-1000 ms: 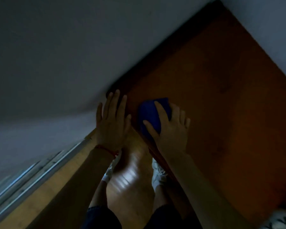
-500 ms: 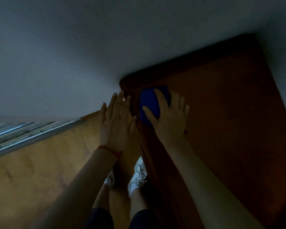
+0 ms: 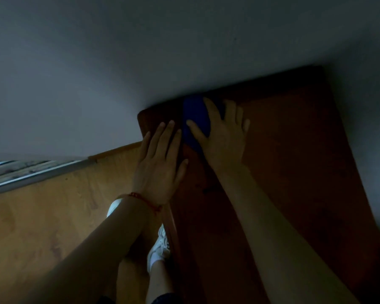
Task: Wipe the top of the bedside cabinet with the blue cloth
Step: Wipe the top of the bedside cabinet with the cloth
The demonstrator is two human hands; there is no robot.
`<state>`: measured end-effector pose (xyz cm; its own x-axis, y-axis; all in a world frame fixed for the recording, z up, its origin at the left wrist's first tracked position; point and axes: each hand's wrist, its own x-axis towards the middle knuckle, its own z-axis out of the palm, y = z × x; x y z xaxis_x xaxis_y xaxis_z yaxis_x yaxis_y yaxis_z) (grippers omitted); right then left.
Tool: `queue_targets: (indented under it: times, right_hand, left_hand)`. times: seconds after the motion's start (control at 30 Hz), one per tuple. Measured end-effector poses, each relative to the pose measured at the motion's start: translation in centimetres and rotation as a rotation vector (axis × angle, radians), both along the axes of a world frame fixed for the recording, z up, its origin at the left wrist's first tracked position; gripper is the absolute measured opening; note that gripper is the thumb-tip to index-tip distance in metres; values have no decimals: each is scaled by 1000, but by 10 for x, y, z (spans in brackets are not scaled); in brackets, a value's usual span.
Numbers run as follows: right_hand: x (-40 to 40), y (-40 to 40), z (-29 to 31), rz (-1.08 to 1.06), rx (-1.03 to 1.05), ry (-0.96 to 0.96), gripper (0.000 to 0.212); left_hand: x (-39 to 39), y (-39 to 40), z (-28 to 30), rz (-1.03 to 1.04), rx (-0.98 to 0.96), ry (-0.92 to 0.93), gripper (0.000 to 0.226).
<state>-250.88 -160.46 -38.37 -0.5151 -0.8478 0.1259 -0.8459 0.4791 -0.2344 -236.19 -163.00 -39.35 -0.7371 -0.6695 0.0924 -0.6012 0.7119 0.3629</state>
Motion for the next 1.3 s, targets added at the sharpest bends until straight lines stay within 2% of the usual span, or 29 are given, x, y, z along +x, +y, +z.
queue_targets:
  times: [0.07, 0.23, 0.37, 0.43, 0.6, 0.8, 0.97, 1.07, 1.17, 1.3]
  right_hand:
    - [-6, -7, 0, -27, -39, -32, 58]
    - [7, 52, 4, -99, 22, -51, 55]
    - [-28, 5, 4, -88, 1, -64, 58]
    - [-36, -8, 6, -113, -2, -133, 60]
    - [-14, 49, 7, -163, 11, -123, 56]
    - [-61, 0, 3, -222, -60, -158, 58]
    - [-43, 48, 6, -244, -28, -149, 57]
    - [-66, 29, 5, -245, -46, -143, 58]
    - [-84, 7, 6, -304, -44, -222, 59]
    - [-63, 51, 10, -333, -43, -182, 57]
  left_hand:
    - [-7, 0, -2, 30, 1, 16, 56]
    - [-4, -1, -2, 23, 12, 28, 56]
    - [-6, 1, -4, 28, 1, 12, 55]
    - [-7, 2, -3, 47, 16, 13, 55]
    - [-20, 8, 3, 136, 43, 23, 57]
    - [-57, 2, 1, -14, 45, 1, 60]
    - [-67, -1, -3, 4, 17, -22, 59]
    - [-65, -3, -2, -1, 19, -21, 59]
    - [-67, -1, -1, 7, 25, -26, 59]
    - [-73, 4, 3, 79, 46, -21, 59]
